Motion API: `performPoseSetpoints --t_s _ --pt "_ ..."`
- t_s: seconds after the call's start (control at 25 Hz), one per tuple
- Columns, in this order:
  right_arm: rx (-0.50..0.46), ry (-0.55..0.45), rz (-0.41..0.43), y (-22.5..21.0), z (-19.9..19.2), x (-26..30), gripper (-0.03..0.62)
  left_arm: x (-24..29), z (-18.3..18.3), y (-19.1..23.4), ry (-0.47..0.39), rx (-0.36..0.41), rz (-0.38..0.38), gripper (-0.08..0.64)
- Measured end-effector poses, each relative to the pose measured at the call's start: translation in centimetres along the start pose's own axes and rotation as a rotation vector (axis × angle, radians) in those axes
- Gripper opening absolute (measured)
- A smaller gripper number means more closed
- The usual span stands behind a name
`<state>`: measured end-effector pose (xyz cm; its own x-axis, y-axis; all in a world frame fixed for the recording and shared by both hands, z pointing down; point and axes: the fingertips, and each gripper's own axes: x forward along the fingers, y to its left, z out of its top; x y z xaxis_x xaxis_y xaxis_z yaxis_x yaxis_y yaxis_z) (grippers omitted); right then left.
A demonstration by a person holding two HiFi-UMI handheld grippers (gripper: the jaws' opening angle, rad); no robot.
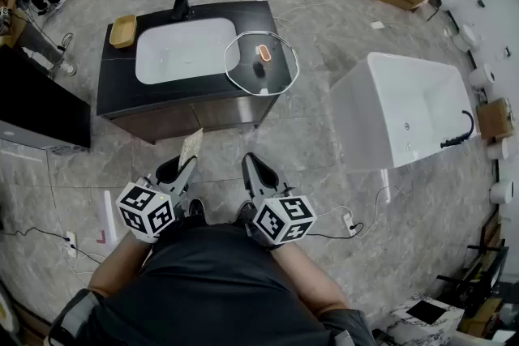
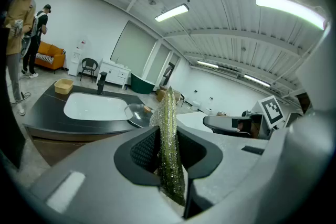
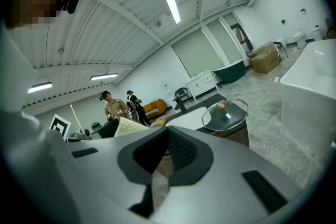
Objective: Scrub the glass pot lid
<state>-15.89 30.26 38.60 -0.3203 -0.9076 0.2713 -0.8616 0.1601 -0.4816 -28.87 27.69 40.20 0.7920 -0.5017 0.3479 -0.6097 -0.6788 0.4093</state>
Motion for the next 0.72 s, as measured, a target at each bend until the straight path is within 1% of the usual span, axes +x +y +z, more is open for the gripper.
performPoseSetpoints --t_s 0.28,0.44,0.56,0.72 --pt "0.006 0.001 0.018 -0.9 0.1 -0.7 0.008 0.6 -0.1 -0.6 -0.003 -0.005 0.022 0.075" --pt "0.022 0.018 0.048 -1.9 0.0 -1.1 0.008 1.2 -0.4 -1.1 0.005 -0.013 0.049 0.075" --pt "0.026 0.025 0.056 -3.4 0.3 -1.9 0.008 2.1 -0.6 -1.8 0.004 -0.030 0.079 0.075" --pt "0.060 0.016 0.054 -6.5 1.3 -3.3 0.008 4.1 -0.6 -4.0 -0.005 -0.060 0.110 0.075"
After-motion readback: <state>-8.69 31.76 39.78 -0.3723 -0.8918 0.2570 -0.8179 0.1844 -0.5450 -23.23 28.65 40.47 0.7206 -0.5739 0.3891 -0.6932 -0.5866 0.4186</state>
